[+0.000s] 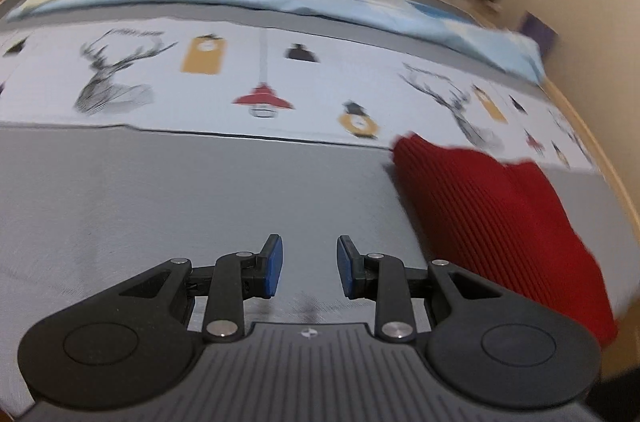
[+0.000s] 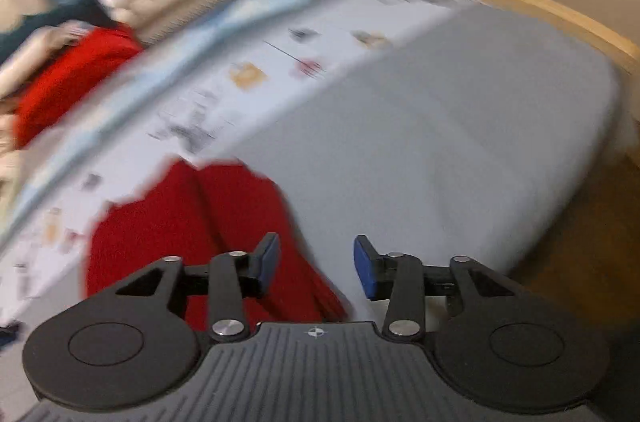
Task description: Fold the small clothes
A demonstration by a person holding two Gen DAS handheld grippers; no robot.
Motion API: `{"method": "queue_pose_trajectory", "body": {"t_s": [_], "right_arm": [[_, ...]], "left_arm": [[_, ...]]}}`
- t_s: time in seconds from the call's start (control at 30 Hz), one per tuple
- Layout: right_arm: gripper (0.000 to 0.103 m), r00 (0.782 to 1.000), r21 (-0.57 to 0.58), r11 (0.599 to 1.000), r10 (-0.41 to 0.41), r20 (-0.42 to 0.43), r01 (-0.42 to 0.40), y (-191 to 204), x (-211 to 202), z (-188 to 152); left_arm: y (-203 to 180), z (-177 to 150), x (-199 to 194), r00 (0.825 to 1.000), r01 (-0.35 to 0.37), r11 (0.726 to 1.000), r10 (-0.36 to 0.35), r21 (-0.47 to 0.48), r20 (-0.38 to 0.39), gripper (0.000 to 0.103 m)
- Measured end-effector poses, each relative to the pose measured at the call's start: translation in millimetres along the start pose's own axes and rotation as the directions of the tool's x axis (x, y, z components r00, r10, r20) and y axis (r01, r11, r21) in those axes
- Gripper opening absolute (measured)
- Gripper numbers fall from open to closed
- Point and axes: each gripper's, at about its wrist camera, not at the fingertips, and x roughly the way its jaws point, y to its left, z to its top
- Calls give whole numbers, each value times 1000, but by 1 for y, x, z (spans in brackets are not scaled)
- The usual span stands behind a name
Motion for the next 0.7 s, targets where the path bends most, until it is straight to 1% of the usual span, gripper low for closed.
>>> {"method": "queue_pose_trajectory", "body": {"t_s": [0.07, 0.1, 0.13, 0.17, 0.2, 0.23, 0.3, 0.33, 0.37, 0.4, 0.43, 0.47, 0.5, 0.53, 0.57, 0.6, 0.63, 0.67, 0.7], "right_arm": [[52, 995, -62, 993, 95, -7, -95, 7, 6, 23], [59, 989, -110, 983, 146, -21, -147, 15, 14, 35], [63, 982, -153, 970, 185, -45, -189, 24, 25, 46], [71, 974, -179, 958, 216, -74, -226, 29, 38, 52], [75, 960, -183, 944, 255, -117, -273, 37, 56, 57], [75, 941, -162, 935, 289, -175, -317, 42, 78, 61], [75, 911, -101, 932, 311, -270, -348, 46, 120, 61], [75, 900, -67, 932, 324, -292, -357, 44, 137, 59], [73, 887, -28, 932, 334, -318, -361, 43, 152, 54], [67, 873, 12, 940, 322, -365, -341, 44, 169, 50], [66, 868, 33, 945, 313, -387, -326, 47, 177, 49], [59, 871, 25, 942, 319, -375, -334, 51, 178, 48], [35, 871, -12, 937, 320, -373, -350, 58, 179, 50], [32, 862, -47, 924, 334, -380, -379, 64, 180, 51], [20, 866, -60, 921, 337, -370, -384, 67, 179, 54], [17, 867, -47, 916, 358, -347, -398, 66, 175, 58], [15, 864, -11, 905, 403, -302, -426, 62, 168, 65], [14, 860, 10, 888, 447, -246, -459, 58, 153, 69], [14, 854, 3, 868, 489, -181, -496, 56, 140, 78]], "left_arm": [[-9, -6, -4, 1000, 14, 998, -14, 55, 0, 32], [-13, -10, -7, 1000, 15, 997, -15, 75, 1, 32], [-17, -12, -11, 1000, 13, 996, -14, 84, 1, 32], [-20, -14, -14, 1000, 13, 996, -12, 87, -2, 32], [-24, -16, -18, 1000, 12, 996, -12, 85, -4, 32], [-28, -17, -23, 1000, 12, 997, -12, 79, -4, 32], [-41, -20, -30, 1000, 19, 998, -18, 65, -7, 33], [-48, -22, -32, 1000, 26, 998, -25, 63, -8, 35], [-59, -24, -35, 999, 35, 997, -34, 67, -10, 35], [-69, -24, -35, 999, 44, 996, -43, 75, -12, 35], [-82, -24, -34, 998, 58, 995, -57, 86, -14, 35], [-95, -25, -33, 997, 72, 993, -71, 97, -16, 35], [-110, -25, -31, 996, 90, 990, -88, 108, -19, 35], [-124, -24, -28, 994, 109, 987, -107, 118, -22, 35], [-137, -24, -26, 992, 127, 984, -125, 127, -24, 35], [-151, -23, -24, 989, 150, 979, -148, 136, -24, 35], [-163, -22, -22, 985, 173, 975, -171, 142, -23, 35], [-176, -20, -20, 979, 202, 968, -201, 148, -24, 35], [-186, -21, -17, 973, 230, 961, -229, 153, -29, 35]]}}
